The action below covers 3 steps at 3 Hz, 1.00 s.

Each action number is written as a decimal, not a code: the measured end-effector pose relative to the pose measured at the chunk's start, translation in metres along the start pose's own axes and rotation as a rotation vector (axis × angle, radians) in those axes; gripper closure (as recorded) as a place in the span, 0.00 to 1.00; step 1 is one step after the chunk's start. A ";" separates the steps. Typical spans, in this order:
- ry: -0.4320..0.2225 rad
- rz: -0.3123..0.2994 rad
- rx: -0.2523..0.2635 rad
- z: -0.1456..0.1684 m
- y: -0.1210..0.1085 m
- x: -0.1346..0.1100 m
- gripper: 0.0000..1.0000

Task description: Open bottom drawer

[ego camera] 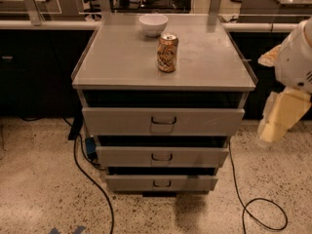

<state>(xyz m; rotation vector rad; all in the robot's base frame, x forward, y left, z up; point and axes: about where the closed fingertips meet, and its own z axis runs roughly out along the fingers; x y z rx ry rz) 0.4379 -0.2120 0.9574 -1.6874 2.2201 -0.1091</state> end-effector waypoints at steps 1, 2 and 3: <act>-0.048 0.072 0.000 0.045 0.027 0.002 0.00; -0.096 0.164 -0.040 0.116 0.055 0.012 0.00; -0.136 0.231 -0.070 0.182 0.067 0.019 0.00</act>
Offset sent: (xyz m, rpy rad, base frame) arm -0.0137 0.0316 -0.2243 0.2556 0.0580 -0.2017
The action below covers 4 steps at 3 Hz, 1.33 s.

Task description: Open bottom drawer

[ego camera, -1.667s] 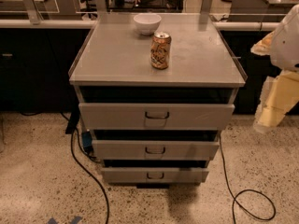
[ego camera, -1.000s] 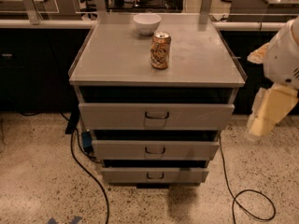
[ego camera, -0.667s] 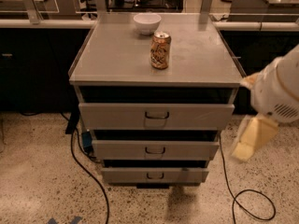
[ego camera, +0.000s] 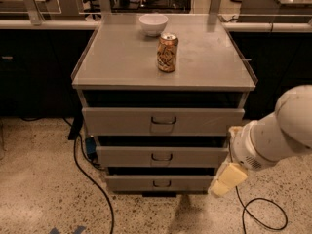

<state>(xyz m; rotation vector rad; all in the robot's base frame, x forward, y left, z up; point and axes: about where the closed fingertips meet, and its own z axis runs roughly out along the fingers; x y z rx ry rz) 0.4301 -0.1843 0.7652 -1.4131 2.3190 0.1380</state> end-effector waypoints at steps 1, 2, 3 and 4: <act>-0.015 0.040 -0.009 0.070 -0.017 0.013 0.00; -0.014 0.039 -0.010 0.070 -0.017 0.013 0.00; 0.002 0.029 -0.015 0.079 -0.012 0.018 0.00; 0.046 0.038 -0.005 0.117 0.004 0.052 0.00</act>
Offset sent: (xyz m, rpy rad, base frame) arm 0.0222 0.0008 -0.0508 0.0217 0.0126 -0.0261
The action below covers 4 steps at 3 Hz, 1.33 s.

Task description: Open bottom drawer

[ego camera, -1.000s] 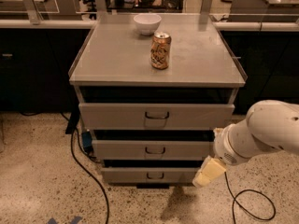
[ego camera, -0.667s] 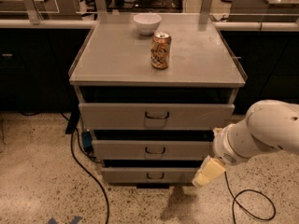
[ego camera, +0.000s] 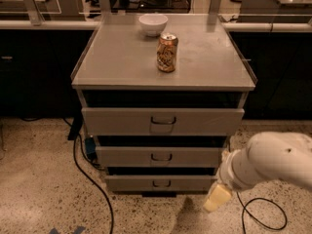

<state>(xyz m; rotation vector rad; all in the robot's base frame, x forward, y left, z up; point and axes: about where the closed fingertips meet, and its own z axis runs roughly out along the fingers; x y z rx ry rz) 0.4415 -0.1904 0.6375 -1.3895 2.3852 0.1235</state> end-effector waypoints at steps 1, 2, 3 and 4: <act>-0.010 0.041 0.017 0.050 0.004 0.029 0.00; -0.045 0.119 -0.022 0.111 0.008 0.053 0.00; -0.046 0.119 -0.022 0.111 0.008 0.052 0.00; -0.067 0.135 -0.026 0.115 0.010 0.053 0.00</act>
Offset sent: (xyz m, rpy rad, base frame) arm 0.0098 -0.0182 -0.1816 0.1452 0.0412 -0.1650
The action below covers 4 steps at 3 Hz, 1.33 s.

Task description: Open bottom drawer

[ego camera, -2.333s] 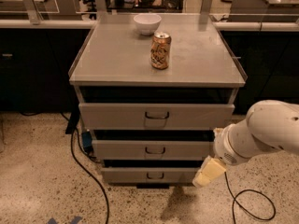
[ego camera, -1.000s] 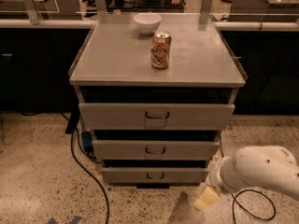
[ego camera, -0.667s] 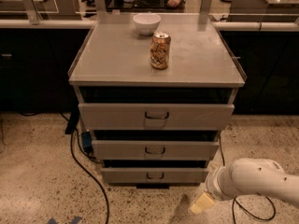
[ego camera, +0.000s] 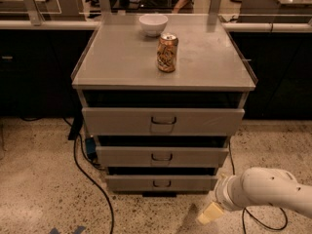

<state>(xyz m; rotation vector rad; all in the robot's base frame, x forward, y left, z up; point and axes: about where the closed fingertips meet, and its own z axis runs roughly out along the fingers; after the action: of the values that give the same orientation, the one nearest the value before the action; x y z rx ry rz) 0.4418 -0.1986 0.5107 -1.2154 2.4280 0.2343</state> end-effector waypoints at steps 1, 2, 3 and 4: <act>-0.111 -0.006 -0.008 0.031 -0.008 -0.016 0.00; -0.199 -0.023 -0.073 0.089 -0.006 -0.027 0.00; -0.219 0.002 -0.183 0.164 0.020 -0.013 0.00; -0.221 0.000 -0.178 0.170 0.023 -0.014 0.00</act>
Offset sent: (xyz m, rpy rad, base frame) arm 0.0519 0.0860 -0.1689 0.3622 -0.0116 0.1031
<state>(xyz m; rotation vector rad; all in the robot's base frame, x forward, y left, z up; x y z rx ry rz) 0.4796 -0.1187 0.3632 -1.1933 2.2530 0.5649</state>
